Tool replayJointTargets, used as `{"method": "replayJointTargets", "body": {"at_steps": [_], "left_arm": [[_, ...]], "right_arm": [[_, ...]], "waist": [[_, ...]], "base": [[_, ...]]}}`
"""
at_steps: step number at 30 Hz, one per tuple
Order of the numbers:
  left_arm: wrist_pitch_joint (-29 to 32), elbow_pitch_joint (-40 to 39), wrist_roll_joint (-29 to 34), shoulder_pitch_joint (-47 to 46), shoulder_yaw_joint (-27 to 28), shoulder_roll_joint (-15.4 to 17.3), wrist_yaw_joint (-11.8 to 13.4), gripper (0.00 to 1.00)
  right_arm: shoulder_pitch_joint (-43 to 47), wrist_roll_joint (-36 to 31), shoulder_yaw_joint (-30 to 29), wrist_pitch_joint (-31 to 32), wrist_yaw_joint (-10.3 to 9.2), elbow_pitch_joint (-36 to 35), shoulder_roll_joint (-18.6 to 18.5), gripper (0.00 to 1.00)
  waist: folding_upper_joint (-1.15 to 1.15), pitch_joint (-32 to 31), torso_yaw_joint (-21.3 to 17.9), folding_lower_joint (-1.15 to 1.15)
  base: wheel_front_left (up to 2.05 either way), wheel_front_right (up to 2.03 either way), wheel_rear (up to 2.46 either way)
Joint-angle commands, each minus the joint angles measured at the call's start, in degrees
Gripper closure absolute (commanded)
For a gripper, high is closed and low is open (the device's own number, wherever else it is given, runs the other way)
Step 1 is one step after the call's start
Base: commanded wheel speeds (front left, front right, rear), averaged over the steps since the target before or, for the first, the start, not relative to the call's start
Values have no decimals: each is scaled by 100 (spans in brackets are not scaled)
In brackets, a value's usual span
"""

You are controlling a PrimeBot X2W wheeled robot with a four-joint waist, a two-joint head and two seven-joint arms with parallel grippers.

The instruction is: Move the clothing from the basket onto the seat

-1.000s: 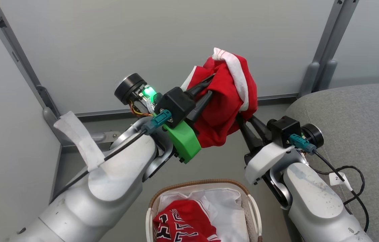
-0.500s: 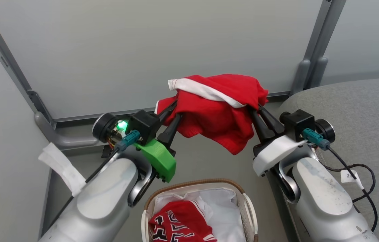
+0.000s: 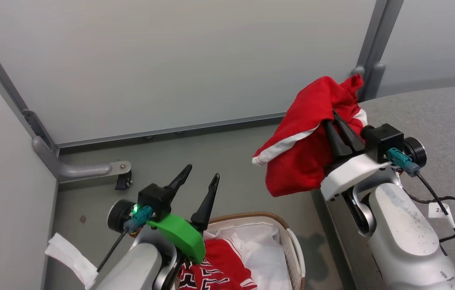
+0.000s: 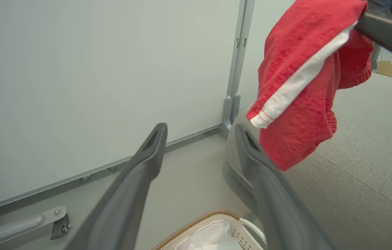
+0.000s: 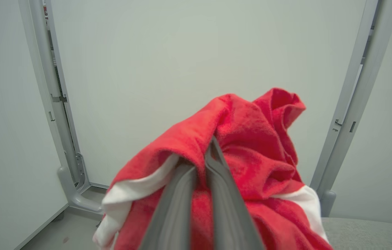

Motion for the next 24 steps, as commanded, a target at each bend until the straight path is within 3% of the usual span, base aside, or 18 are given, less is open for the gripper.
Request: {"method": "replayJointTargets", "body": {"at_steps": [1, 12, 24], "left_arm": [[-19, -73, 118, 197, 135, -41, -47, 0], [-20, -291, 624, 871, 778, -335, -190, 0], [-20, -432, 963, 1041, 928, -555, -248, 0]], "right_arm": [[107, -43, -54, -26, -4, -41, -22, 100], [134, -225, -210, -27, -4, -12, -21, 100], [217, -580, -612, -27, -5, 70, -18, 100]], "waist": [[0, 14, -28, 0], [0, 104, -421, 0], [0, 336, -1657, 0]], "base": [[0, 0, 0], [0, 0, 0], [0, 0, 0]]}}
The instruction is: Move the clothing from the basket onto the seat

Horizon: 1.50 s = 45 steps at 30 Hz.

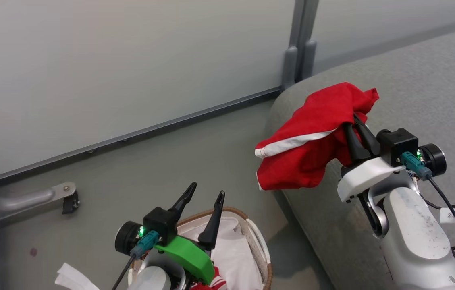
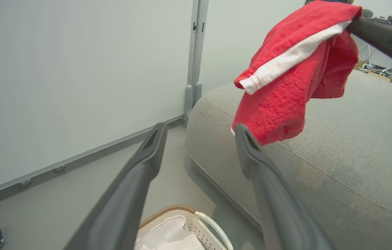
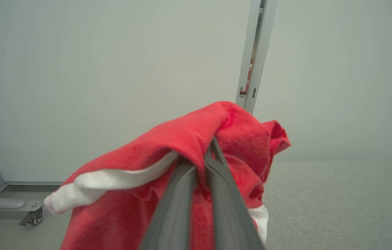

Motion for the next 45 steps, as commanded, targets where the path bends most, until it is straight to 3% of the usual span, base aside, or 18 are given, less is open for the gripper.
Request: {"method": "replayJointTargets", "body": {"at_steps": [1, 8, 13, 22, 32, 40, 45], "left_arm": [[-19, -17, 24, 59, -14, -16, -24, 0], [-19, -86, 76, -168, -217, -28, -21, 0], [-19, -104, 113, -329, -347, 19, -22, 0], [-19, -330, 202, -1002, -437, 216, -23, 0], [-13, -627, 481, -1735, -433, 434, -23, 0], [-13, -706, 596, -1778, -427, 491, -22, 0], [-13, -699, 635, -1648, -348, 511, -23, 0]], "right_arm": [[63, -34, -37, -28, -6, 2, -17, 100], [58, -98, -369, -28, -6, -71, -15, 100], [-90, 22, -618, -28, -6, -105, -15, 100], [-1587, -157, -1508, -28, -6, -165, -29, 100], [-3689, -541, -2296, -27, -6, 373, -714, 100], [-3991, -858, -2869, -27, -6, 1149, -1149, 100], [-3706, -935, -3191, -28, -6, 1568, -1103, 100]], "waist": [[0, 171, -542, 0], [0, 518, -975, 0], [0, 838, -1011, 0], [0, 2150, -557, 0], [0, 3664, -22, 0], [0, 4099, 225, 0], [0, 4087, 224, 0]], "base": [[0, 0, 0], [0, 0, 0], [0, 0, 0], [0, 0, 0], [0, 0, 0], [0, 0, 0], [0, 0, 0]]}}
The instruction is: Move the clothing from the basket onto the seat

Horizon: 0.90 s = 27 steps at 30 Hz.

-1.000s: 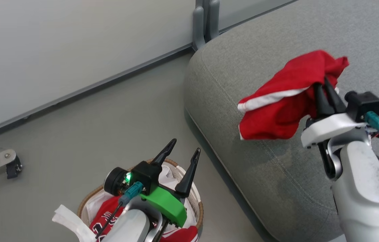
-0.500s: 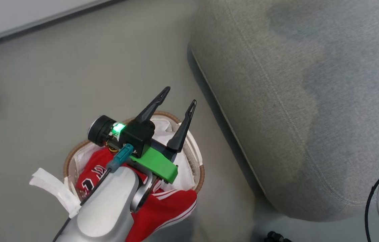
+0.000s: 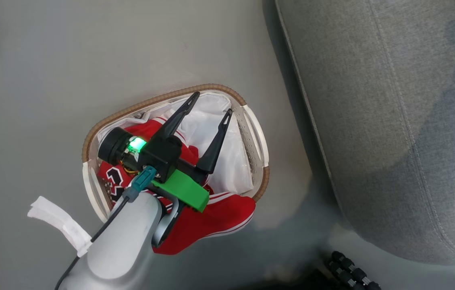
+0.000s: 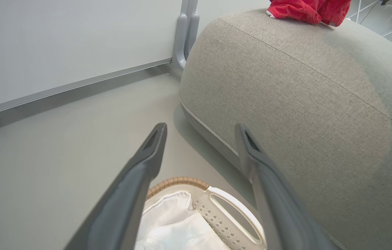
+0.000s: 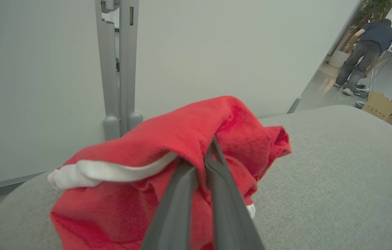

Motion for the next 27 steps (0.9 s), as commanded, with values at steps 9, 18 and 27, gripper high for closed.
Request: {"method": "replayJointTargets", "body": {"at_steps": [9, 18, 27], "left_arm": [[-5, 49, 84, 189, 147, 35, -14, 0], [-5, 73, -95, 366, 361, 1, -14, 0], [-5, 51, -205, 695, 1010, -144, -14, 0]], "right_arm": [[689, -101, 196, -27, -7, 189, 208, 22], [1219, -67, 557, -27, -7, -2, 311, 0], [1657, -148, 1021, -27, -7, -199, 211, 0]], "waist": [[0, -90, 5, -1], [0, -712, 20, -1], [0, -1840, 269, -1]], "base": [[0, 0, 0], [0, 0, 0], [0, 0, 0]]}}
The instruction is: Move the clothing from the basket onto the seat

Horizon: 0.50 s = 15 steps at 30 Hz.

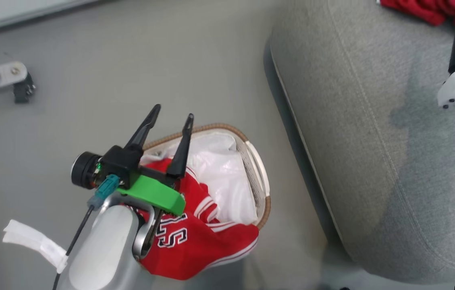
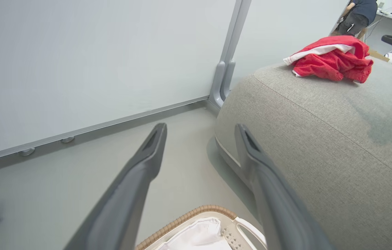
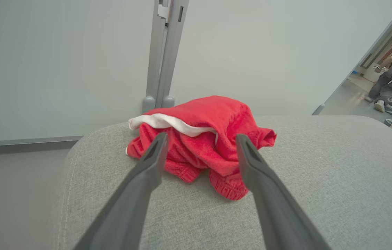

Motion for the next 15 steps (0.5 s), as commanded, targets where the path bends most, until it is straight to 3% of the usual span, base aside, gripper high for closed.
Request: {"method": "replayJointTargets", "body": {"at_steps": [1, 15], "left_arm": [[-5, -8, -53, 190, 148, -36, -14, 0], [-5, 3, 32, 1555, 1723, -255, 6, 0]], "right_arm": [[175, -31, 111, -26, -8, -46, 6, 0], [1485, 328, 1023, -26, -7, -618, 447, 0]], "waist": [[0, -761, 213, 0], [0, -2135, 688, 0]], "base": [[0, 0, 0], [0, 0, 0]]}}
